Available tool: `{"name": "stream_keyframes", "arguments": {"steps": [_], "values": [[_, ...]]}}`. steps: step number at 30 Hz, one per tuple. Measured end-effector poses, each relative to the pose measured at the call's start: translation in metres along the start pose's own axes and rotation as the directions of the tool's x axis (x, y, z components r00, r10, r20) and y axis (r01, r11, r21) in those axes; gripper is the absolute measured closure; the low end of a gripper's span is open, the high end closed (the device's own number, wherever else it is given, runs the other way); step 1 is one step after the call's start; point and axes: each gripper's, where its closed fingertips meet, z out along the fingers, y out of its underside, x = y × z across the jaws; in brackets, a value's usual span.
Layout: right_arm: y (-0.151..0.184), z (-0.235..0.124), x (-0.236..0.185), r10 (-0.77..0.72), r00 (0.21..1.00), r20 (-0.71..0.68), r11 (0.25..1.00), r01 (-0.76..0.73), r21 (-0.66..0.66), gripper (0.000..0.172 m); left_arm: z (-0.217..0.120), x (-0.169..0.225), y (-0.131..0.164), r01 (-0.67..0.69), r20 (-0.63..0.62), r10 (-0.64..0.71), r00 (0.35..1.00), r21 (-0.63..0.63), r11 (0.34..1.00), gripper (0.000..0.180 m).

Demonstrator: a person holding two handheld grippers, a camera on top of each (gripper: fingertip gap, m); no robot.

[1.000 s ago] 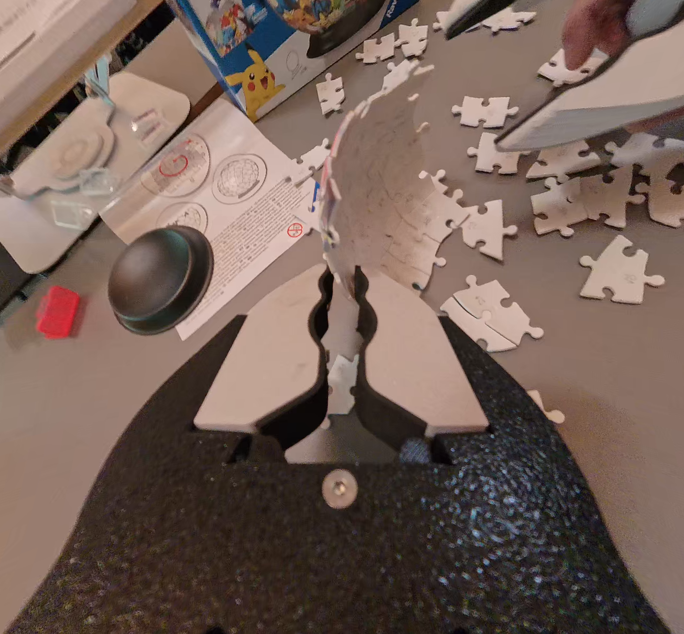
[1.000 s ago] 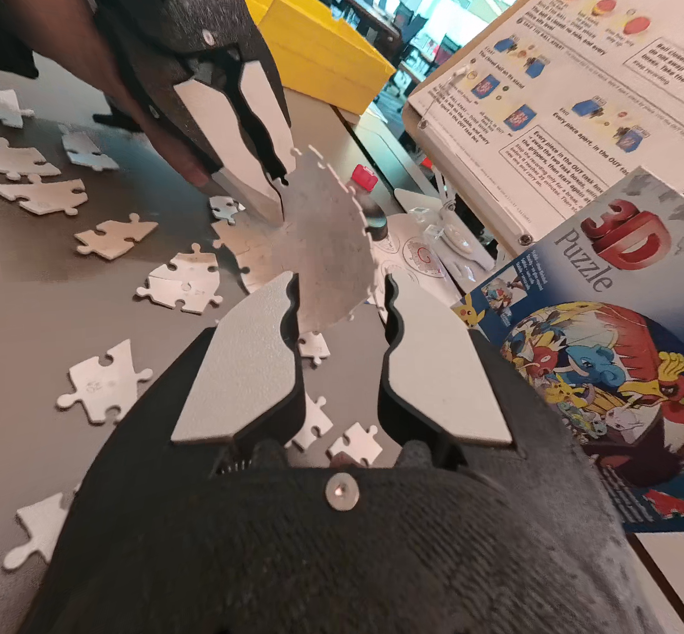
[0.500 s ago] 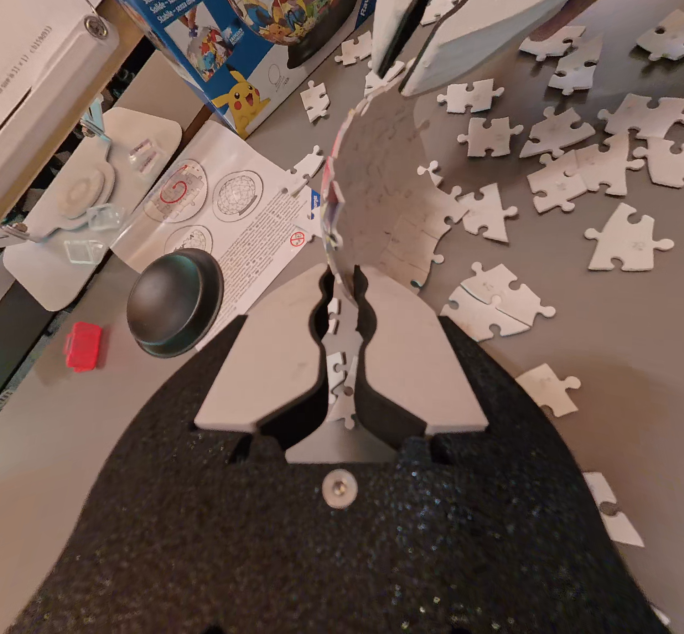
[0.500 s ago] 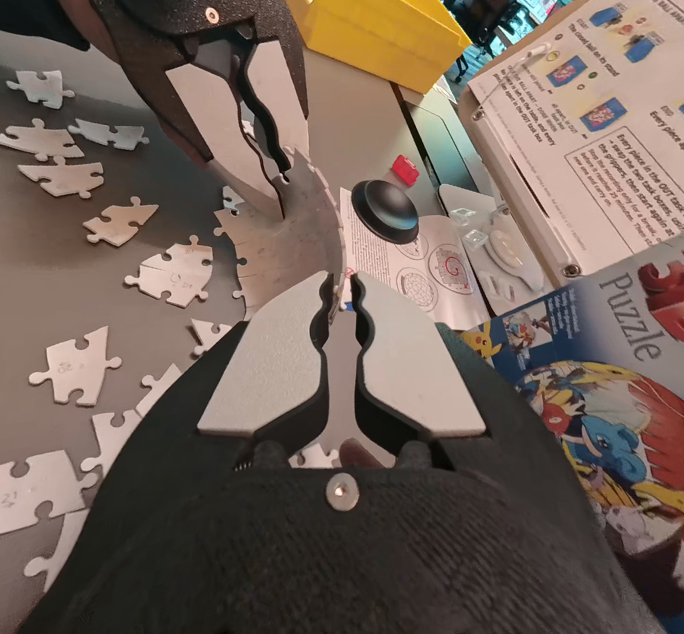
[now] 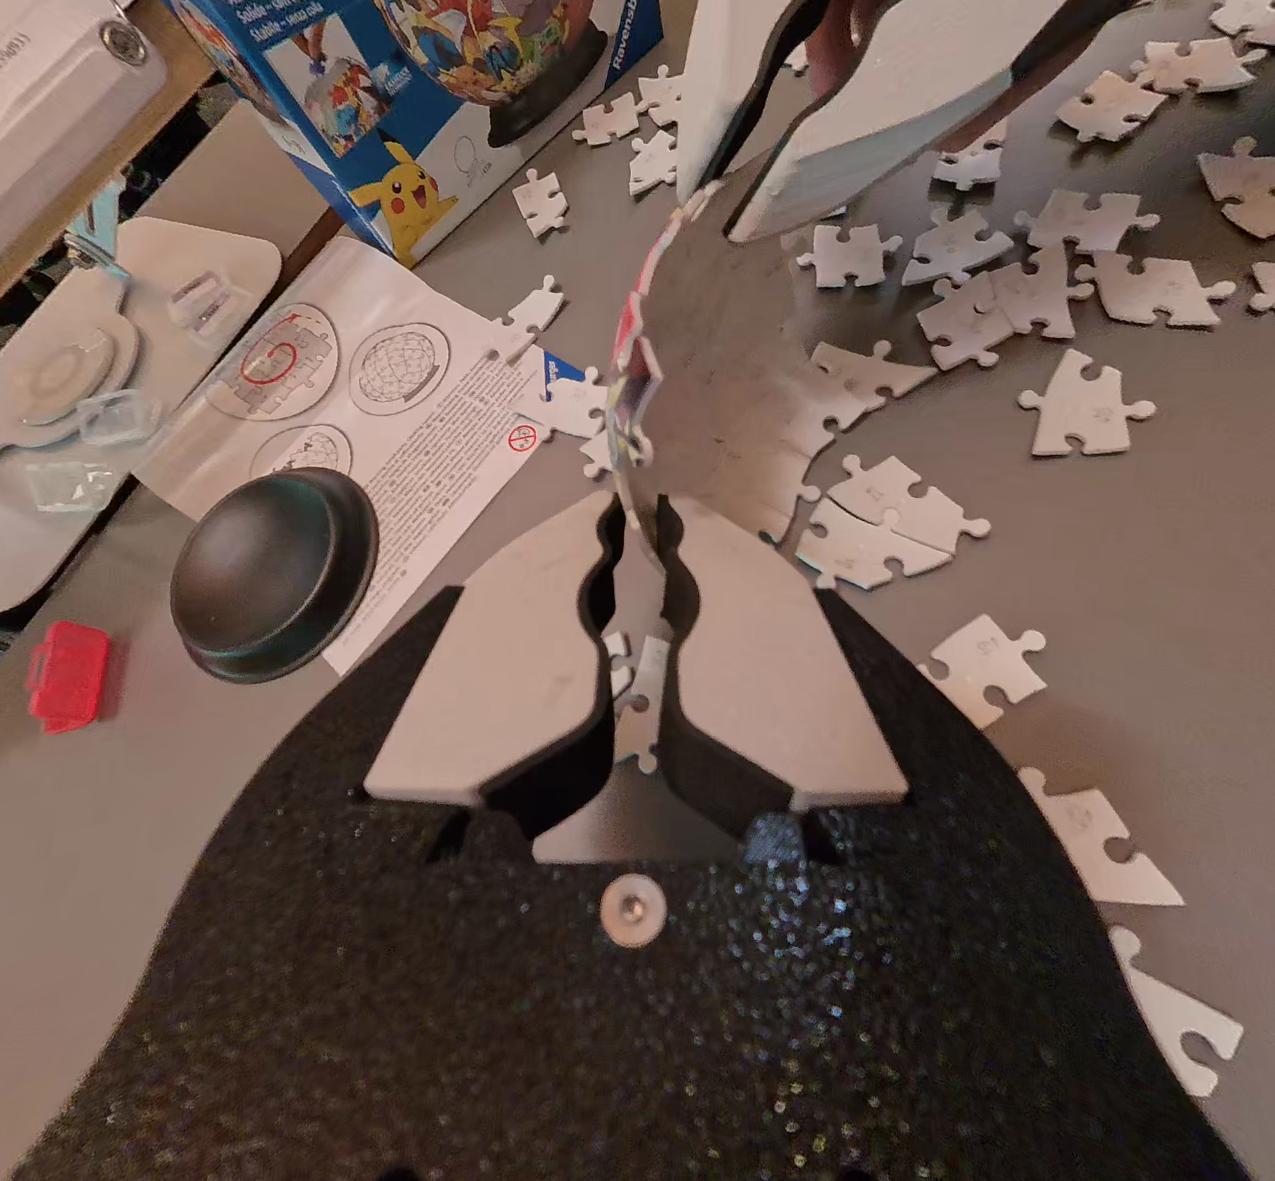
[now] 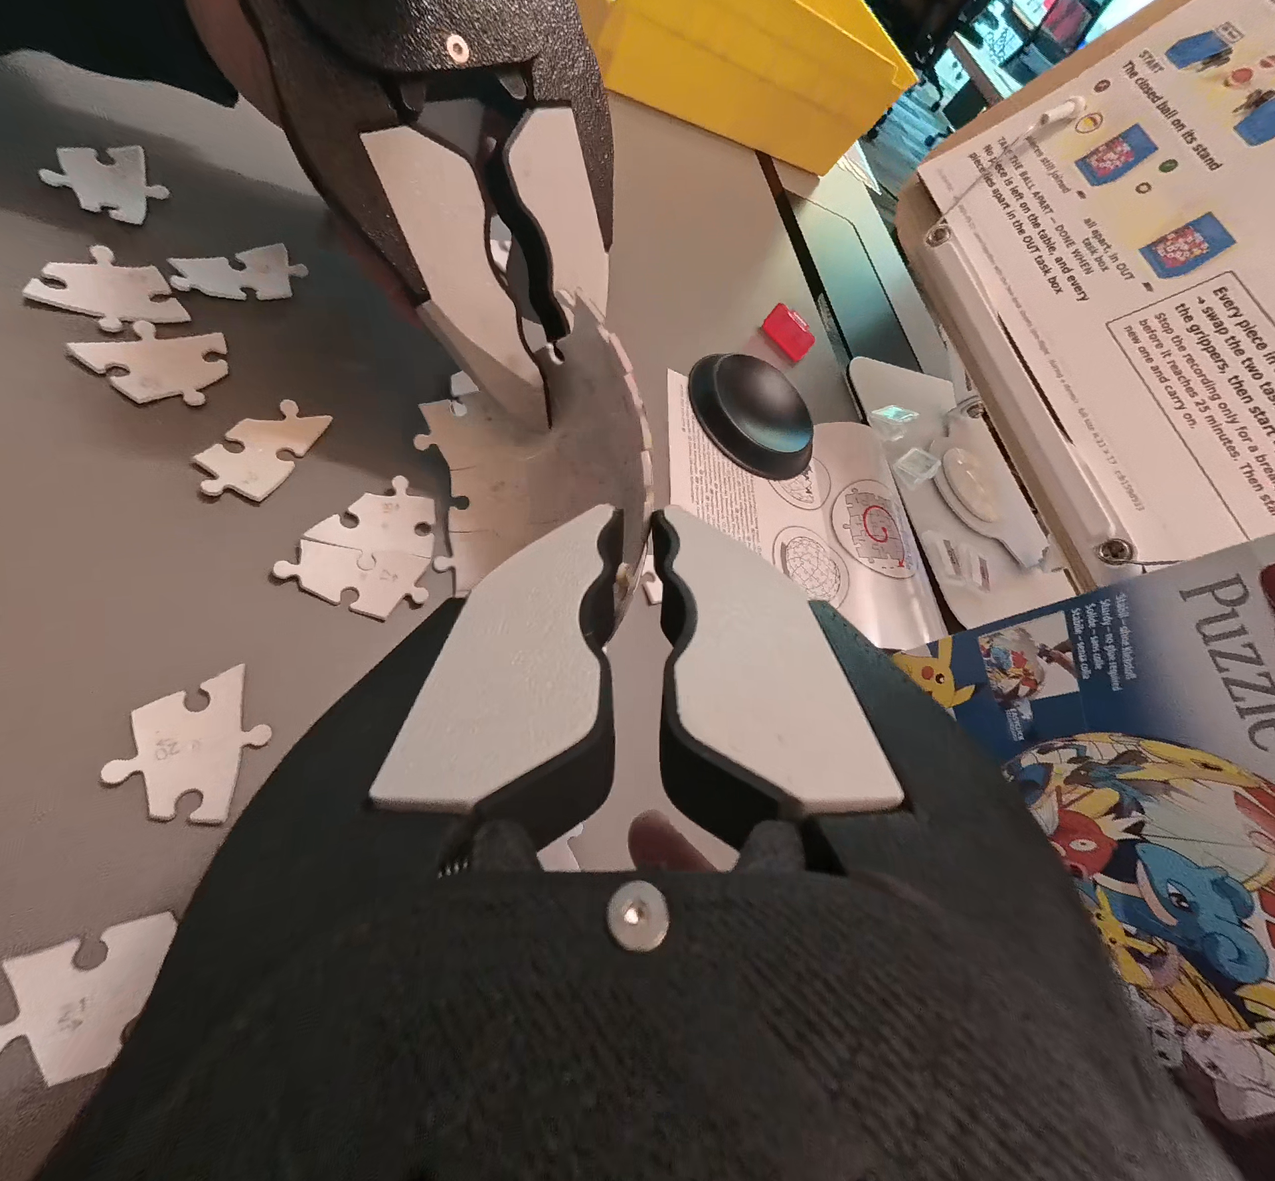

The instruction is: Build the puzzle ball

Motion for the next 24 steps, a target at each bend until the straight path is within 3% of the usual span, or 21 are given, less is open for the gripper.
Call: {"name": "stream_keyframes", "arguments": {"steps": [4, 8, 12, 15, 19, 21, 24], "values": [[0.001, 0.0, 0.001, 0.023, 0.999, -0.049, 1.0, -0.023, -0.016, 0.168, -0.001, 0.002, 0.001, 0.016, 0.008, -0.016, 1.0, 0.001, 1.0, 0.172], [0.005, 0.0, 0.002, 0.063, 0.989, -0.136, 0.997, -0.068, -0.028, 0.169, 0.0, 0.003, 0.004, 0.023, 0.074, -0.02, 0.997, -0.035, 0.999, 0.159], [0.007, -0.002, 0.003, 0.094, 0.97, -0.225, 0.994, -0.102, -0.024, 0.169, -0.01, 0.002, 0.015, 0.076, 0.213, -0.054, 0.976, -0.093, 0.993, 0.15], [0.008, -0.005, 0.003, 0.133, 0.949, -0.286, 0.991, -0.136, 0.009, 0.169, -0.033, 0.002, 0.017, 0.178, 0.368, -0.139, 0.919, -0.075, 0.981, 0.147], [0.008, -0.009, 0.0, 0.17, 0.925, -0.34, 0.985, -0.16, 0.056, 0.169, -0.046, 0.041, 0.008, 0.29, 0.367, -0.254, 0.895, -0.046, 0.956, 0.154], [0.007, -0.011, -0.001, 0.177, 0.914, -0.365, 0.984, -0.164, 0.067, 0.17, -0.037, 0.06, 0.017, 0.358, 0.353, -0.298, 0.887, -0.117, 0.926, 0.153], [0.005, -0.014, -0.005, 0.155, 0.897, -0.414, 0.988, -0.135, 0.077, 0.169, -0.02, 0.075, 0.016, 0.419, 0.332, -0.363, 0.87, -0.112, 0.901, 0.153]]}}
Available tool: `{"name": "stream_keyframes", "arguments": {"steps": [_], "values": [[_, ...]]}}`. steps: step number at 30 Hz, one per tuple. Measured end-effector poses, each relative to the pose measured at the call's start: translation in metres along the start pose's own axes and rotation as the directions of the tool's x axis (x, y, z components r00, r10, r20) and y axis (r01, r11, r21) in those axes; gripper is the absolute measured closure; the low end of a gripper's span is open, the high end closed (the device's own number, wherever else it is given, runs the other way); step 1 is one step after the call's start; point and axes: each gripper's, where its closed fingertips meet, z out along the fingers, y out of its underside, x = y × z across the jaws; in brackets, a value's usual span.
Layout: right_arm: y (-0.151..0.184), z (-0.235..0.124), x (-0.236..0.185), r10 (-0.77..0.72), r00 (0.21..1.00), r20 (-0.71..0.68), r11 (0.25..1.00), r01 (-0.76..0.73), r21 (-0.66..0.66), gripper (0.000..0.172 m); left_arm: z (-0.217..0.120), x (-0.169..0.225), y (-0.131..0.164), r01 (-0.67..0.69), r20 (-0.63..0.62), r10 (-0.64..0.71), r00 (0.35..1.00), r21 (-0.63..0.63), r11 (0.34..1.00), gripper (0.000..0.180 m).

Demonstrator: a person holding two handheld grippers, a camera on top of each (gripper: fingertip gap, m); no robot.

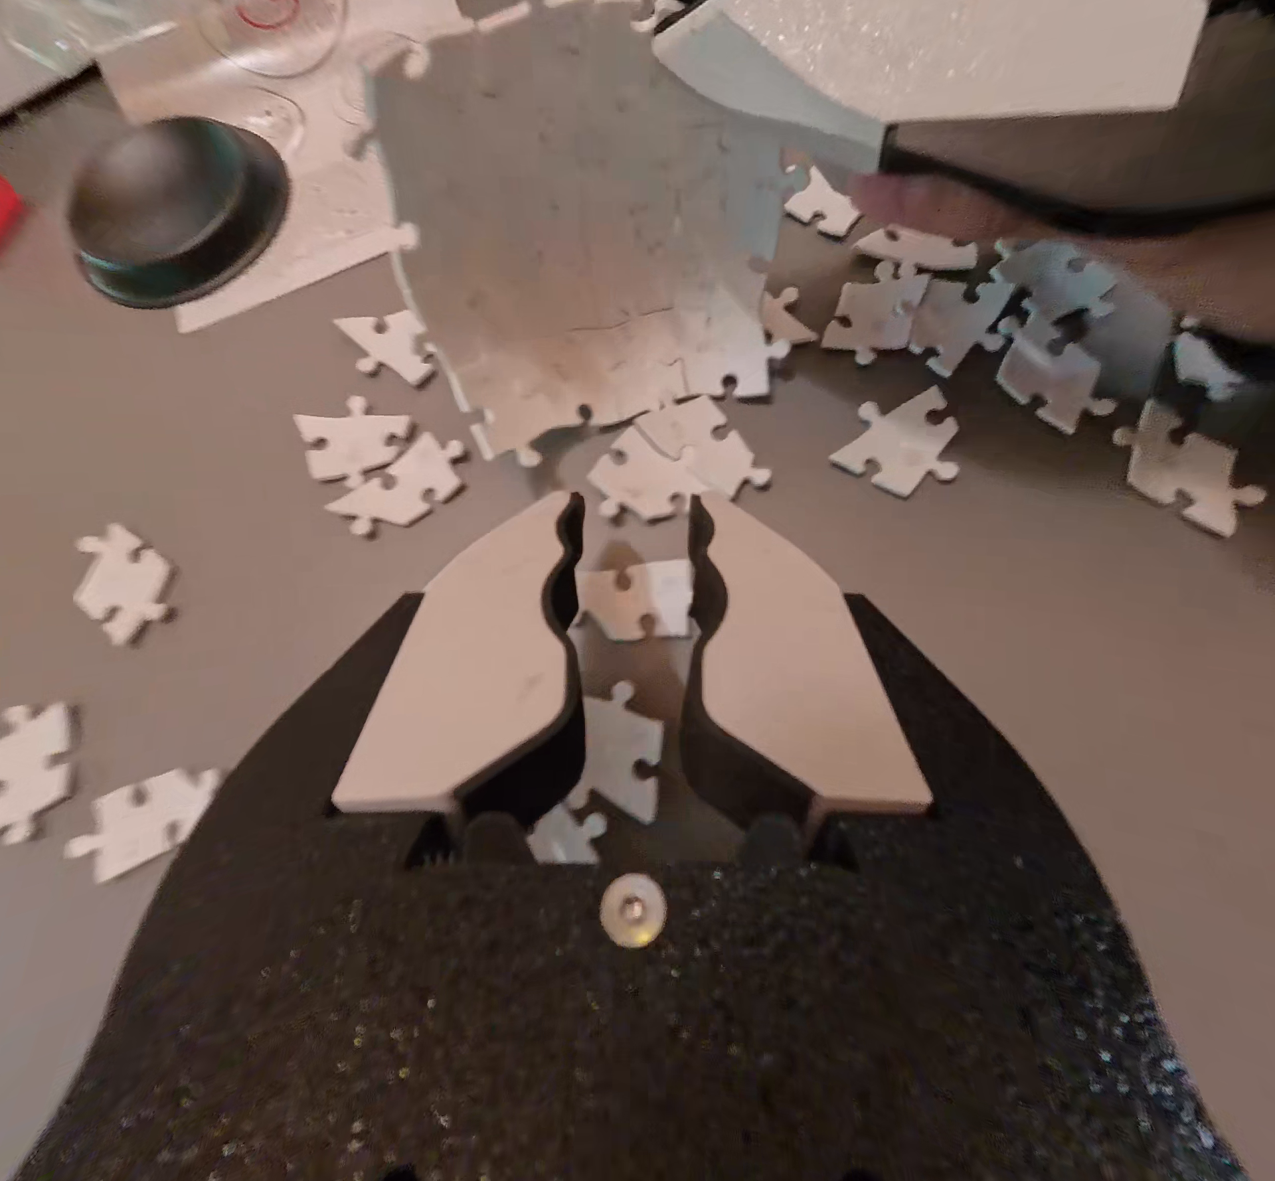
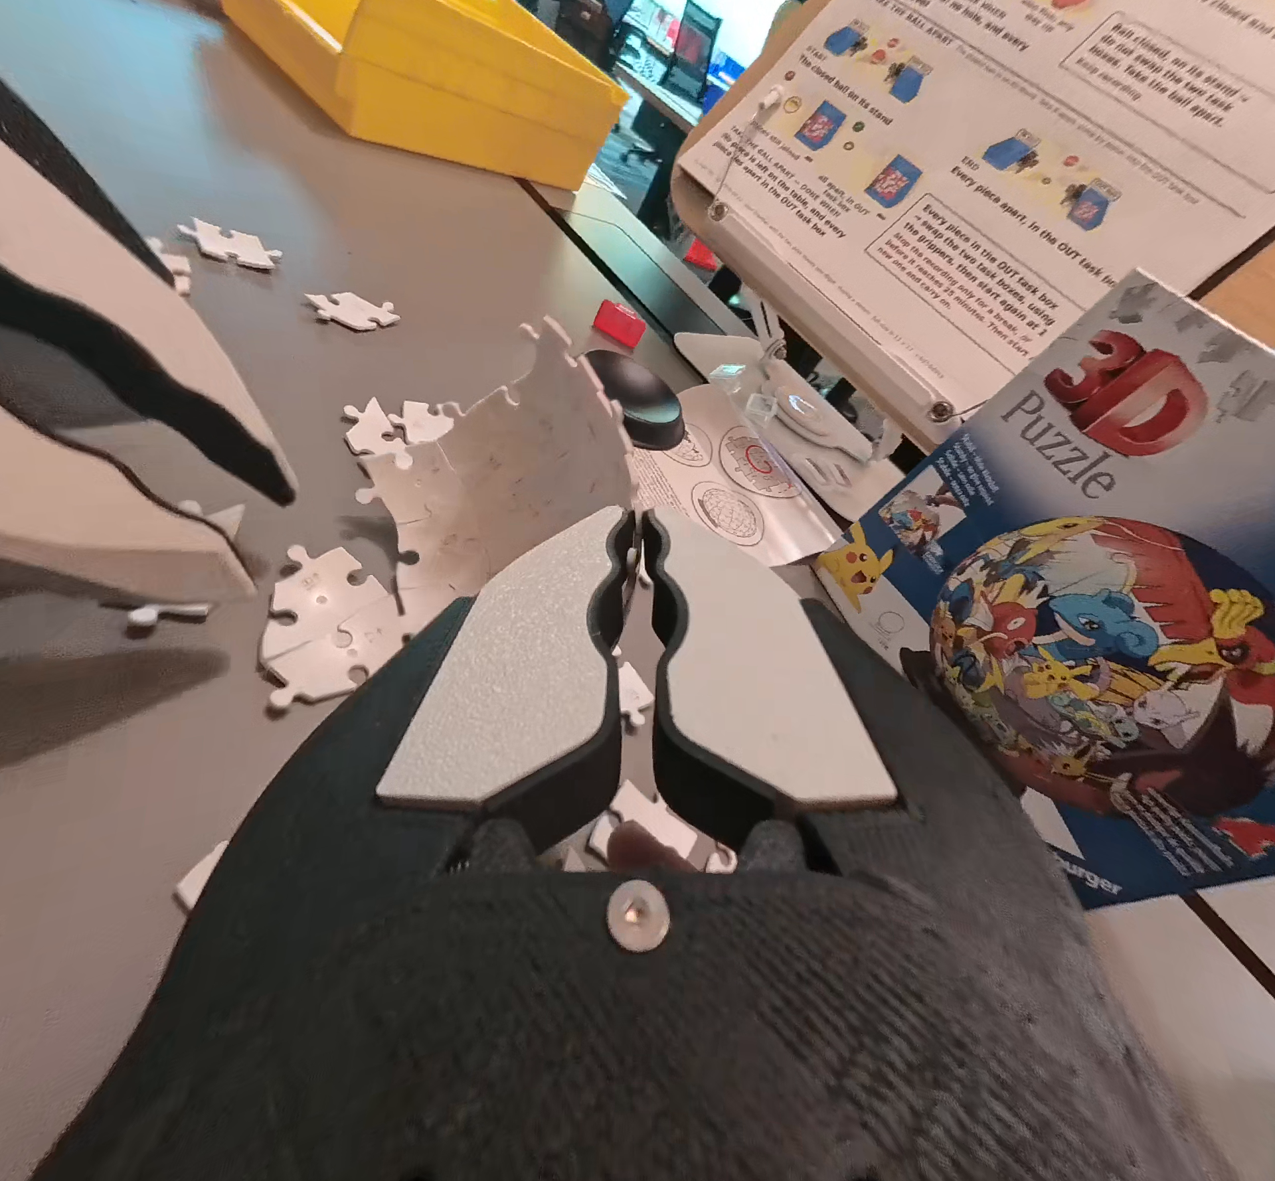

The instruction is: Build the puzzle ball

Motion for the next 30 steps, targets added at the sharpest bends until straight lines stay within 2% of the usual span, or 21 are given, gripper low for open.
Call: {"name": "stream_keyframes", "arguments": {"steps": [7, 12, 20, 23, 26, 30], "values": [[-0.001, -0.014, -0.006, -0.034, 0.997, -0.064, 0.999, 0.037, 0.037, 0.169, 0.021, 0.004, 0.007, 0.002, 0.084, 0.005, 0.996, -0.078, 0.997, 0.152], [0.001, -0.019, -0.007, -0.078, 0.992, -0.095, 0.996, 0.082, 0.038, 0.169, 0.019, 0.004, 0.008, 0.007, 0.094, 0.002, 0.996, -0.099, 0.995, 0.153], [-0.001, -0.026, -0.013, -0.149, 0.983, -0.112, 0.987, 0.155, 0.049, 0.169, 0.011, 0.008, 0.011, -0.082, 0.087, 0.09, 0.992, -0.095, 0.992, 0.151], [-0.001, -0.026, -0.014, -0.149, 0.983, -0.111, 0.987, 0.155, 0.049, 0.168, 0.008, 0.011, 0.01, -0.052, 0.111, 0.062, 0.992, -0.095, 0.994, 0.152], [-0.001, -0.026, -0.014, -0.152, 0.982, -0.114, 0.986, 0.158, 0.046, 0.168, 0.011, 0.013, 0.012, -0.066, 0.127, 0.081, 0.989, -0.117, 0.991, 0.155], [-0.001, -0.026, -0.014, -0.153, 0.982, -0.114, 0.986, 0.159, 0.047, 0.168, 0.015, 0.022, 0.01, -0.192, 0.091, 0.201, 0.975, -0.106, 0.976, 0.171]]}}
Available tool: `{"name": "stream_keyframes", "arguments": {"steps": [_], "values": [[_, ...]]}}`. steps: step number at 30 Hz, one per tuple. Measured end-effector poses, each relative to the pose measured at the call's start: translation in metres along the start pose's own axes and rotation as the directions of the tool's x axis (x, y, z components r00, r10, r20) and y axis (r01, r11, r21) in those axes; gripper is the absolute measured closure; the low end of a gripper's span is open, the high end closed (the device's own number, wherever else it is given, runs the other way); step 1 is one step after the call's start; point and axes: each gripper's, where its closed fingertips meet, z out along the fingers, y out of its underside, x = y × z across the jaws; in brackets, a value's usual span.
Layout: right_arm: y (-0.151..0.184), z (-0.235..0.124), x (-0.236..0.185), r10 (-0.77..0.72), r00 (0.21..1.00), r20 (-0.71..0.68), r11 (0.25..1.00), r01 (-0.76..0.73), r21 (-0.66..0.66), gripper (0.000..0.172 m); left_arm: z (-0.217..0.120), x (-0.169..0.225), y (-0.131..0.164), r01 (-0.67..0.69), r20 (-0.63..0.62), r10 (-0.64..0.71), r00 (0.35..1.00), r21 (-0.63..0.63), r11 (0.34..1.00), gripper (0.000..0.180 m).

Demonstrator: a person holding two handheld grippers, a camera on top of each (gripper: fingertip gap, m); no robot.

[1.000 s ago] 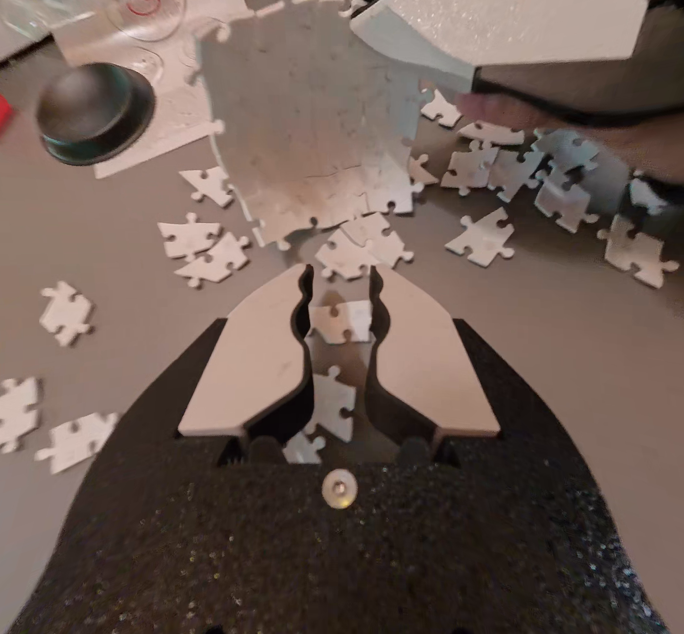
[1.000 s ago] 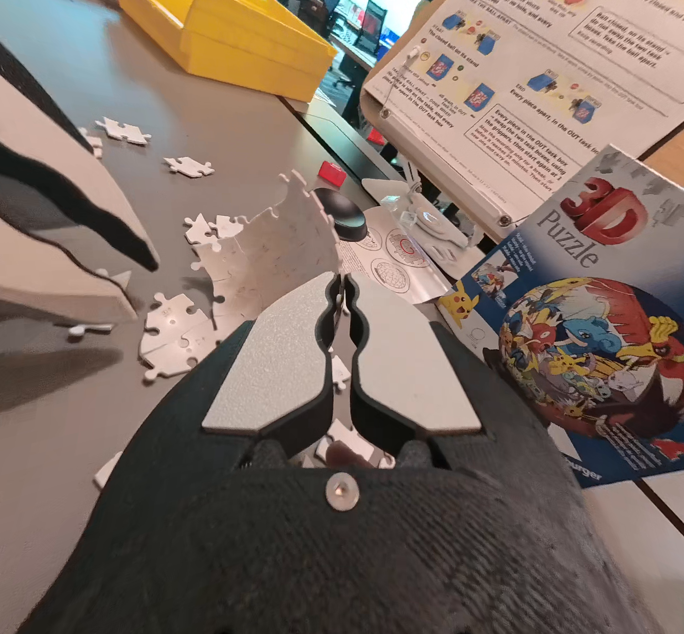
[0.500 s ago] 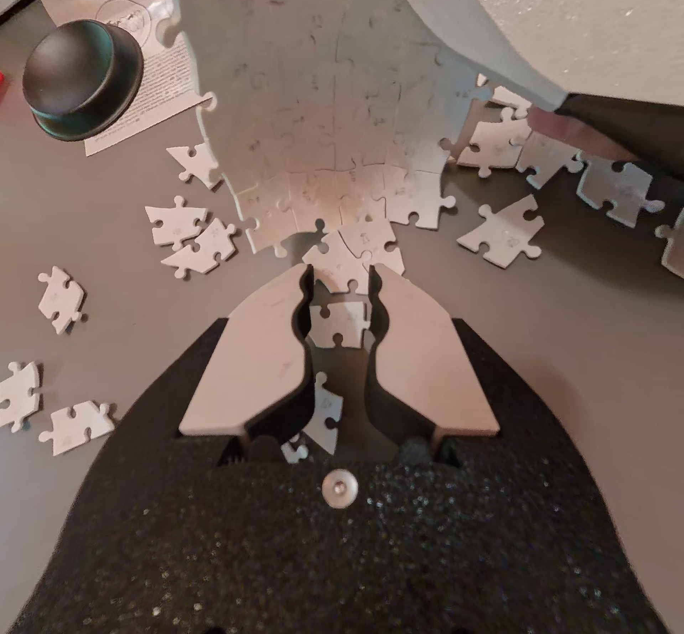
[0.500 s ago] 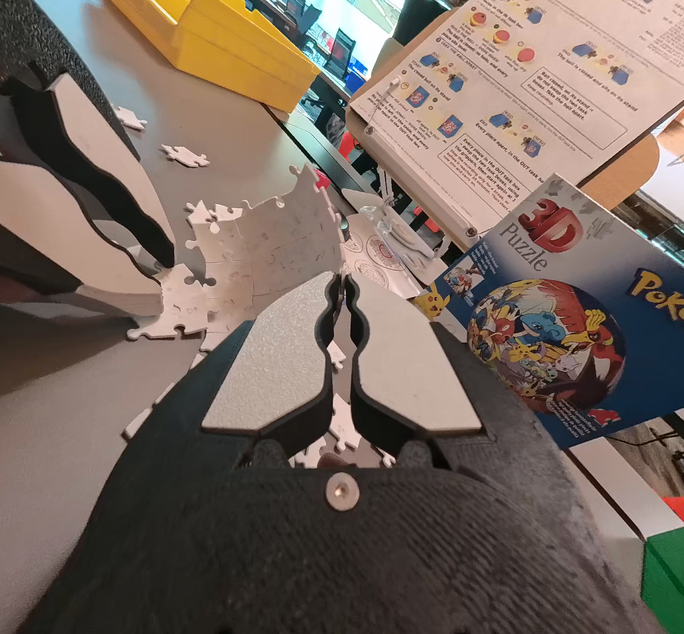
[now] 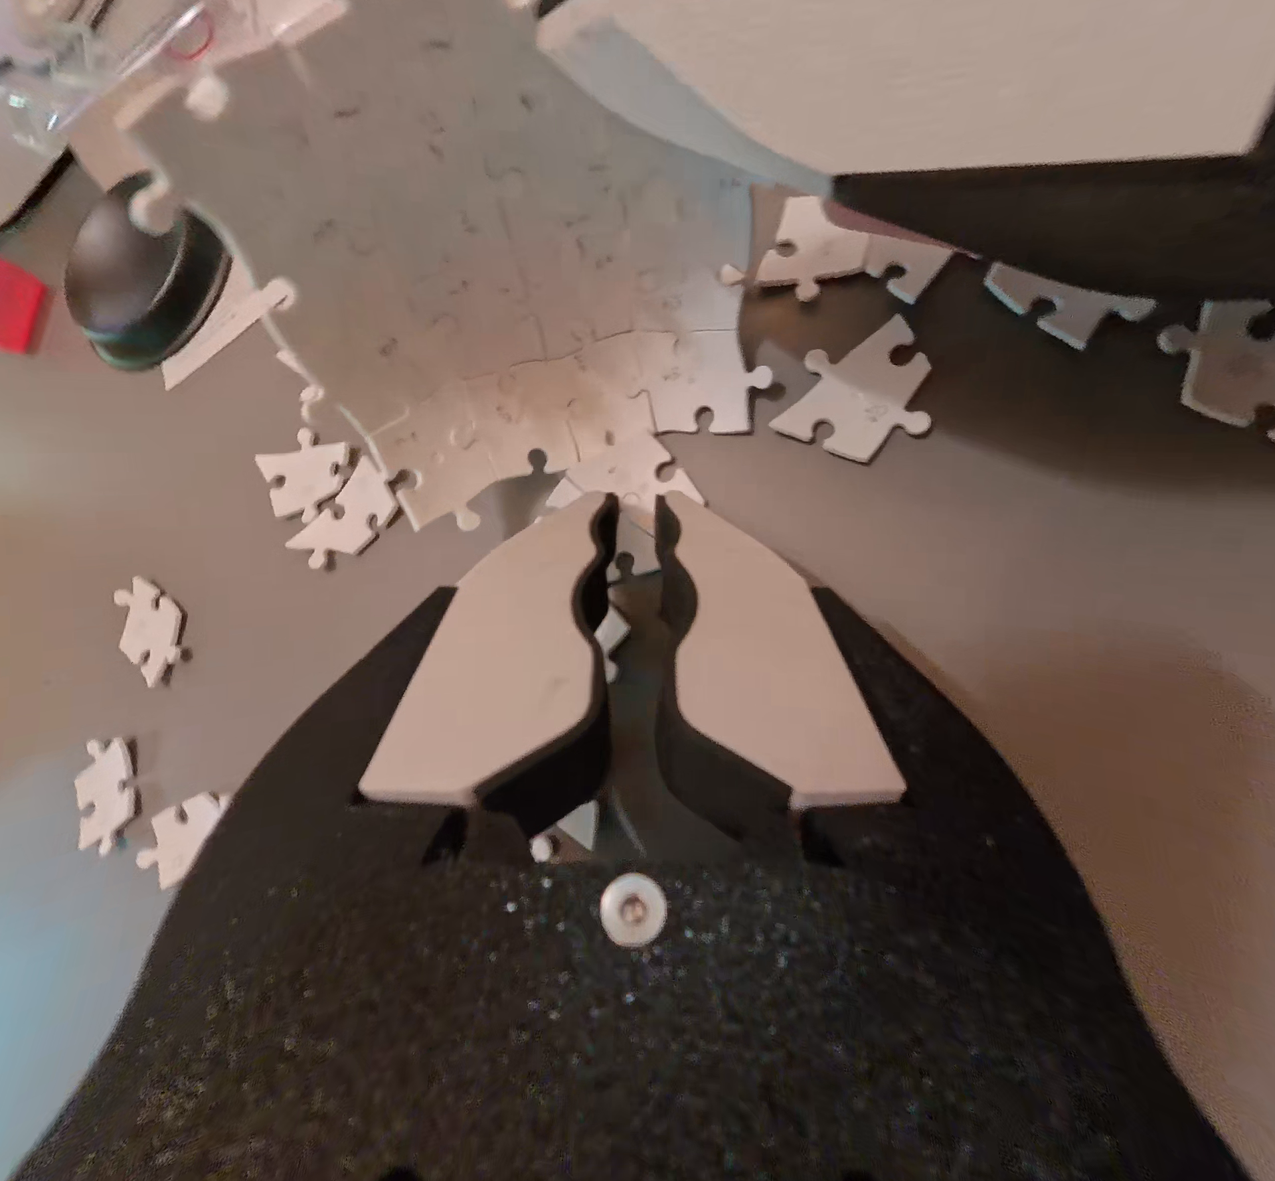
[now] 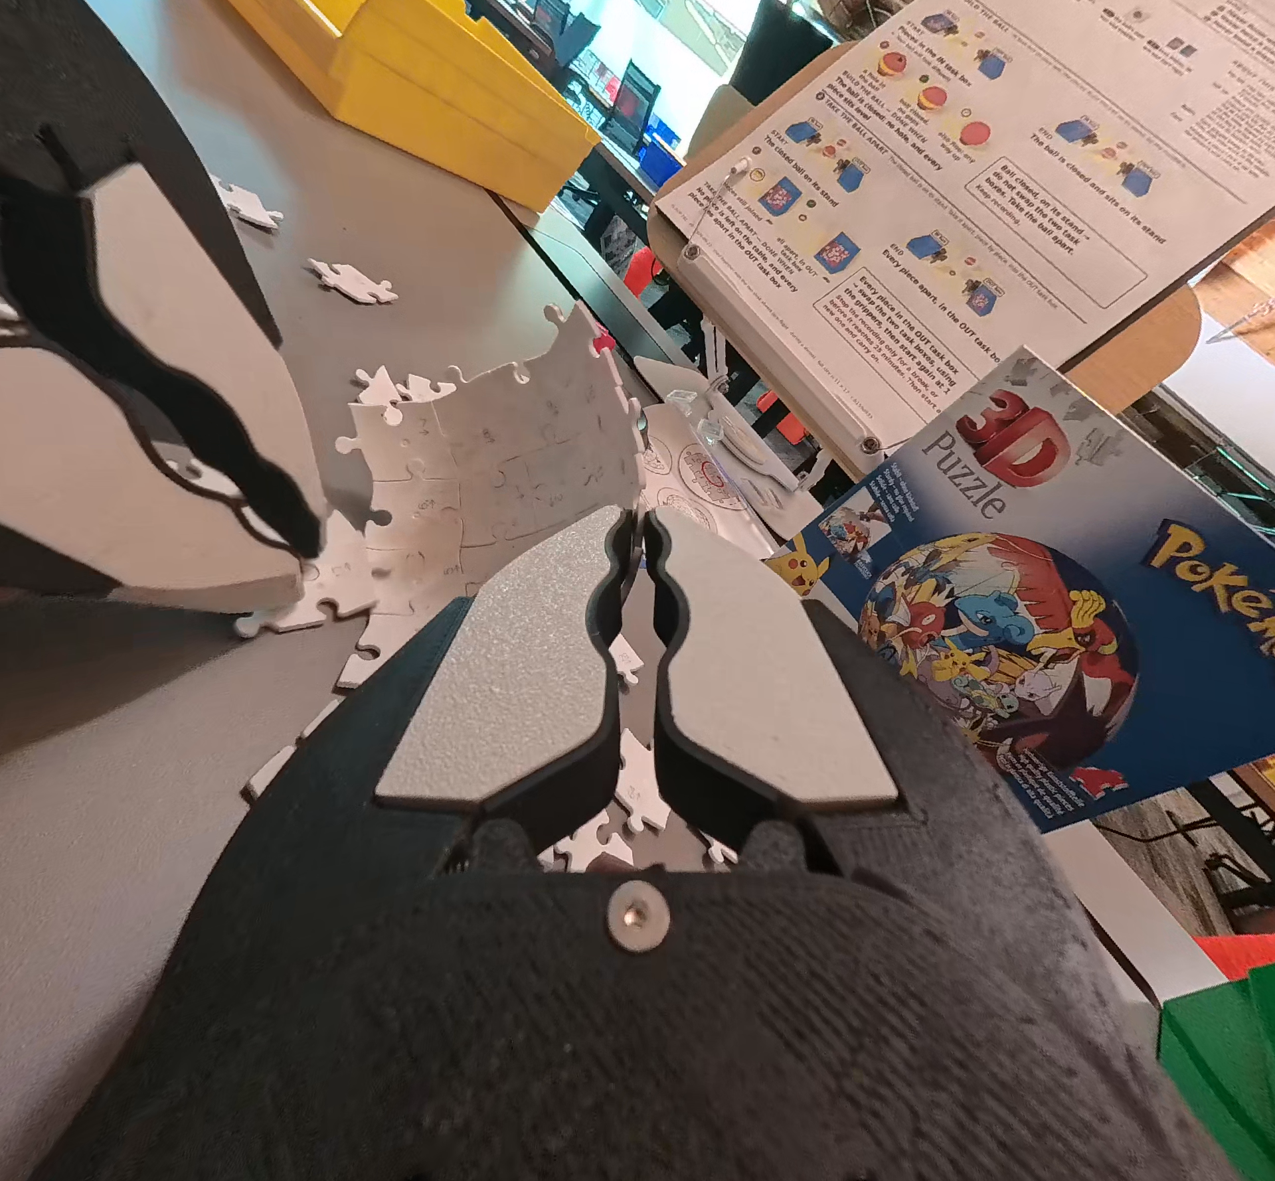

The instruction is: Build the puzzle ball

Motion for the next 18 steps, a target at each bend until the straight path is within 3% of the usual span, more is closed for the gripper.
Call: {"name": "stream_keyframes", "arguments": {"steps": [4, 9, 12, 15, 18], "values": [[0.0, 0.0, 0.0, -0.005, 1.0, -0.001, 1.0, 0.005, -0.001, 0.169, 0.0, 0.008, -0.001, -0.123, -0.068, 0.125, 0.99, 0.023, 0.992, 0.18], [0.001, 0.001, -0.001, -0.015, 1.0, 0.001, 1.0, 0.015, -0.004, 0.168, -0.007, 0.013, 0.006, -0.121, -0.214, 0.133, 0.968, 0.068, 0.99, 0.18], [0.001, 0.001, -0.001, -0.014, 1.0, 0.002, 1.0, 0.014, -0.004, 0.168, -0.012, 0.007, 0.006, -0.104, -0.198, 0.118, 0.973, 0.081, 0.991, 0.165], [0.001, 0.002, -0.001, -0.016, 1.0, 0.001, 1.0, 0.016, -0.006, 0.168, -0.018, 0.009, -0.001, -0.052, -0.188, 0.074, 0.979, 0.119, 0.992, 0.161], [0.001, 0.002, -0.001, -0.017, 1.0, 0.002, 1.0, 0.017, -0.005, 0.168, -0.01, 0.003, 0.009, -0.023, -0.145, 0.028, 0.989, 0.037, 0.999, 0.159]]}}
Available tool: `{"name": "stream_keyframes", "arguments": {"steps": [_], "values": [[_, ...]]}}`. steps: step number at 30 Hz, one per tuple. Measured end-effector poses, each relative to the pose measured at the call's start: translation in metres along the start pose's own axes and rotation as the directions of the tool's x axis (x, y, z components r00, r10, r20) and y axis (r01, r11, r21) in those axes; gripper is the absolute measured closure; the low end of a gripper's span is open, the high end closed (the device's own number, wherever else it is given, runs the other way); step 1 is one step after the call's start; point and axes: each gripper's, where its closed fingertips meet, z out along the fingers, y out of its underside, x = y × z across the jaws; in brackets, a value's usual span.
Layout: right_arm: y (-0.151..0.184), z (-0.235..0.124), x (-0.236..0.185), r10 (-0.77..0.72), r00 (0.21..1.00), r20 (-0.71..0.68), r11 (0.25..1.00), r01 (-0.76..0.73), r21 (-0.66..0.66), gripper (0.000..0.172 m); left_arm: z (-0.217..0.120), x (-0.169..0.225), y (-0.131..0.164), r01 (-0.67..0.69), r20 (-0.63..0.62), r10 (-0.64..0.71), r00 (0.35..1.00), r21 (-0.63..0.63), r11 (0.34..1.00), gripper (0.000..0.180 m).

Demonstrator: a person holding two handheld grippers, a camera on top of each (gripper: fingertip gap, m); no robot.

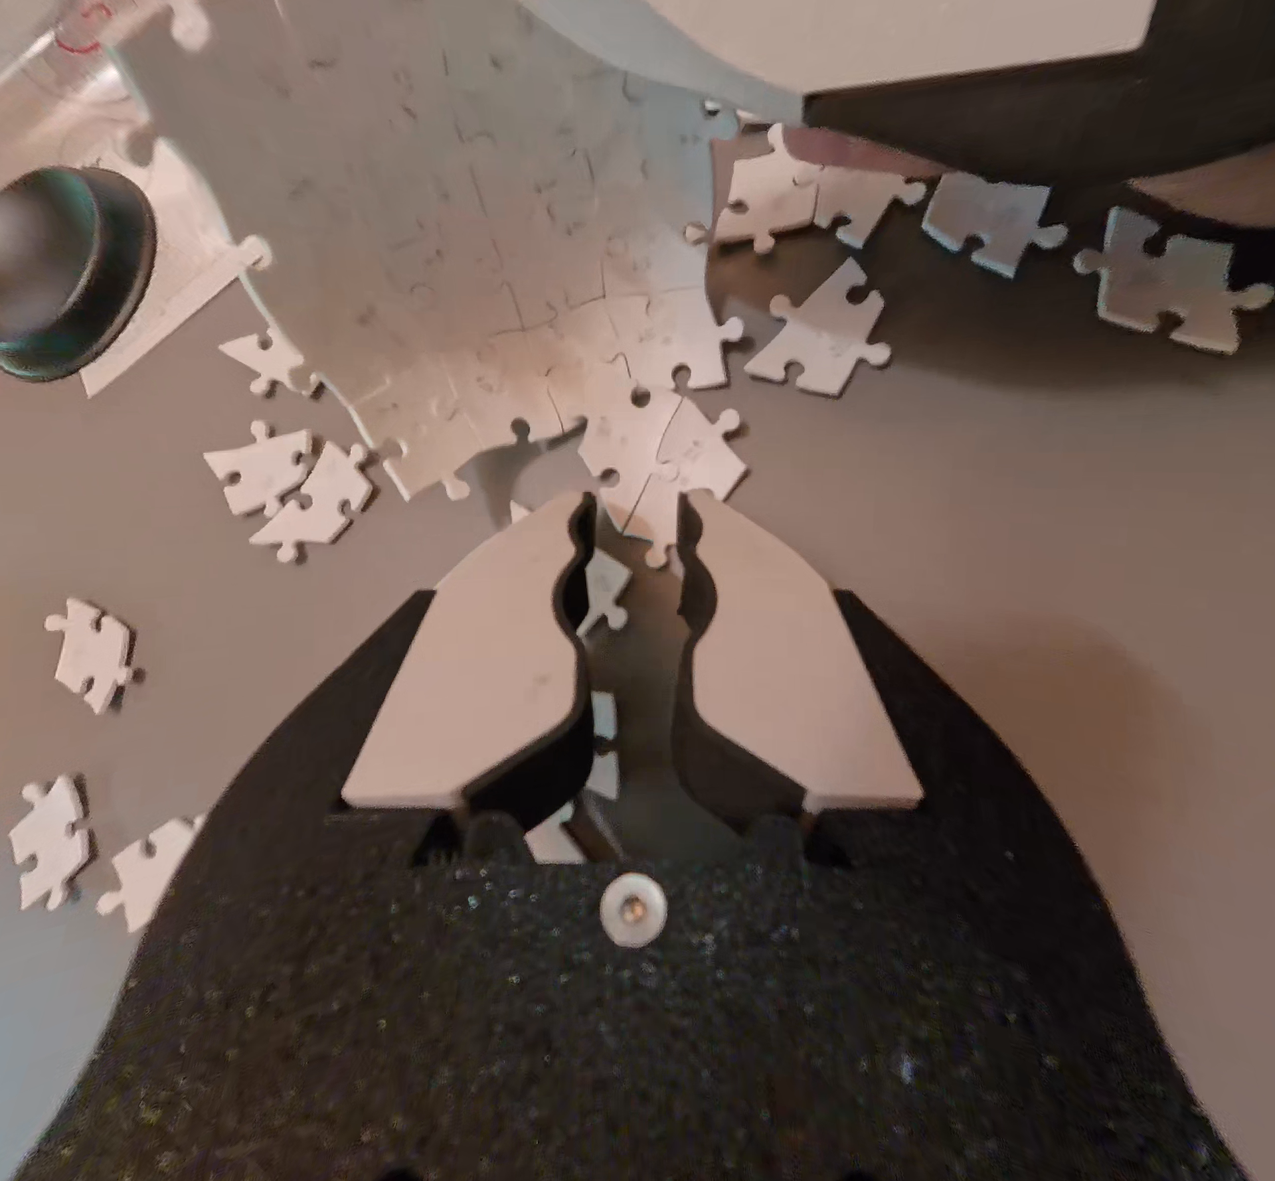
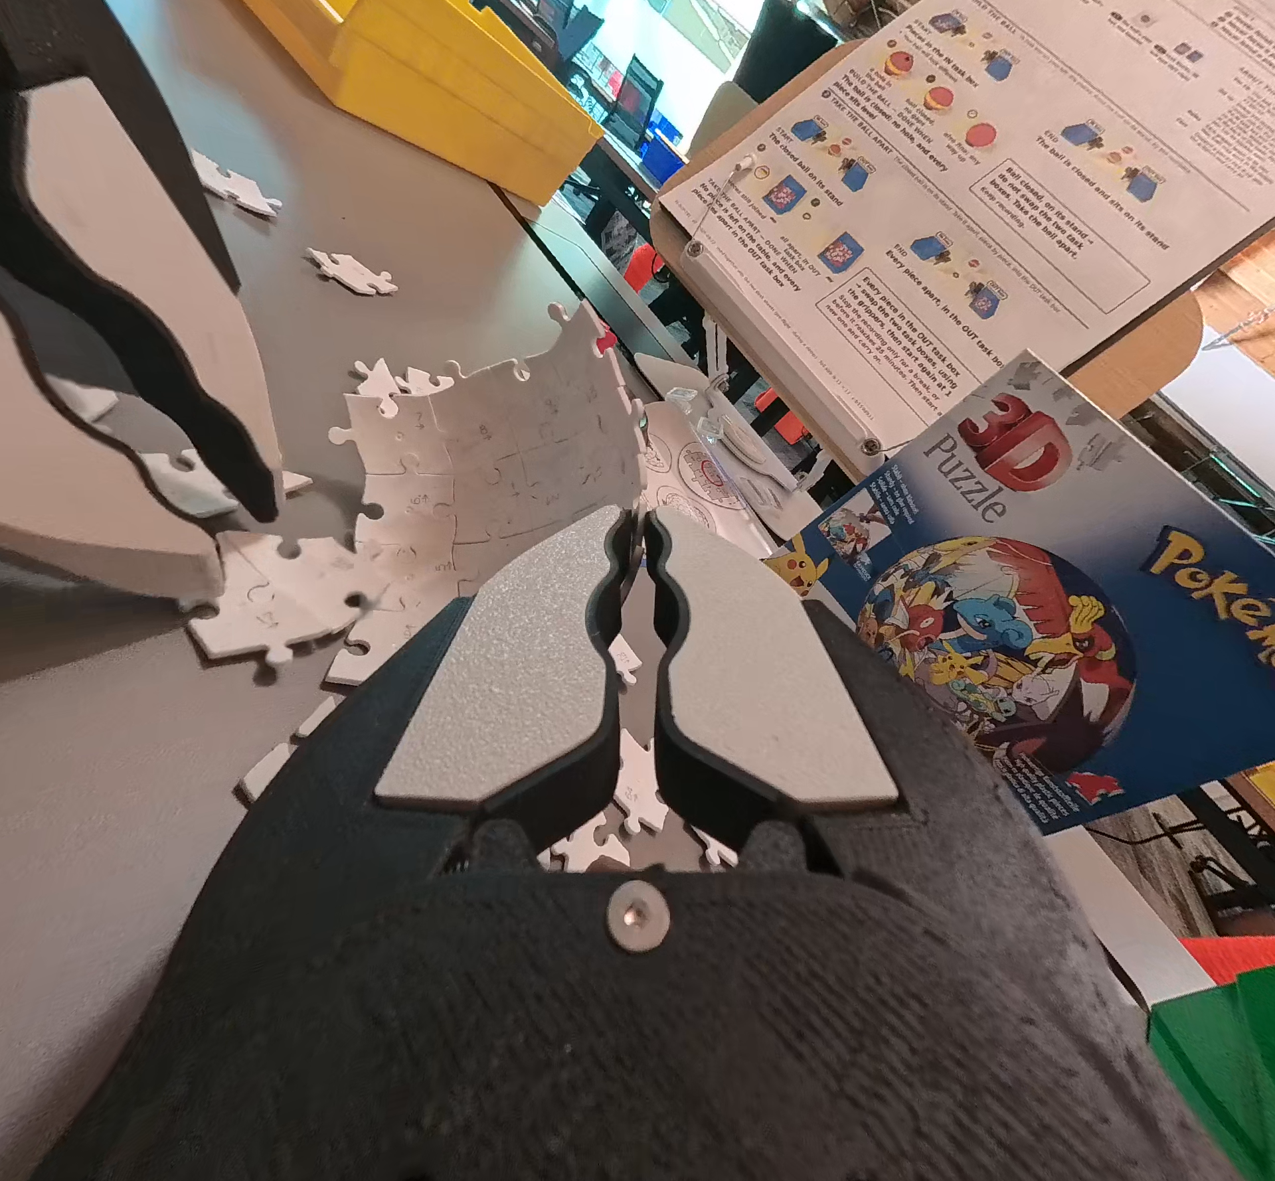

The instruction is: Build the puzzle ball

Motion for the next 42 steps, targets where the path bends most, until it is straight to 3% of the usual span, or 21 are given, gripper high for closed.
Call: {"name": "stream_keyframes", "arguments": {"steps": [8, 11, 16, 25, 34, 42], "values": [[0.0, 0.0, 0.0, -0.002, 1.0, 0.002, 1.0, 0.002, 0.0, 0.168, 0.005, 0.008, -0.004, 0.154, 0.019, -0.154, 0.988, -0.026, 0.988, 0.174], [0.0, 0.0, 0.0, -0.002, 1.0, 0.002, 1.0, 0.002, 0.0, 0.168, 0.007, 0.014, -0.007, 0.199, 0.005, -0.199, 0.98, -0.025, 0.98, 0.168], [0.0, 0.0, 0.0, -0.001, 1.0, 0.003, 1.0, 0.001, 0.002, 0.168, -0.001, 0.0, -0.012, 0.19, 0.08, -0.191, 0.978, 0.019, 0.982, 0.167], [0.001, 0.001, 0.0, -0.005, 1.0, 0.002, 1.0, 0.005, -0.001, 0.168, 0.005, 0.012, -0.004, 0.187, 0.041, -0.184, 0.982, -0.071, 0.98, 0.179], [0.001, 0.001, 0.0, -0.006, 1.0, 0.002, 1.0, 0.006, 0.001, 0.168, -0.003, 0.0, -0.006, 0.213, 0.066, -0.211, 0.975, -0.023, 0.977, 0.17], [0.001, 0.001, 0.0, -0.006, 1.0, 0.002, 1.0, 0.006, 0.0, 0.168, -0.001, -0.003, 0.006, 0.258, 0.05, -0.254, 0.966, -0.089, 0.962, 0.166]]}}
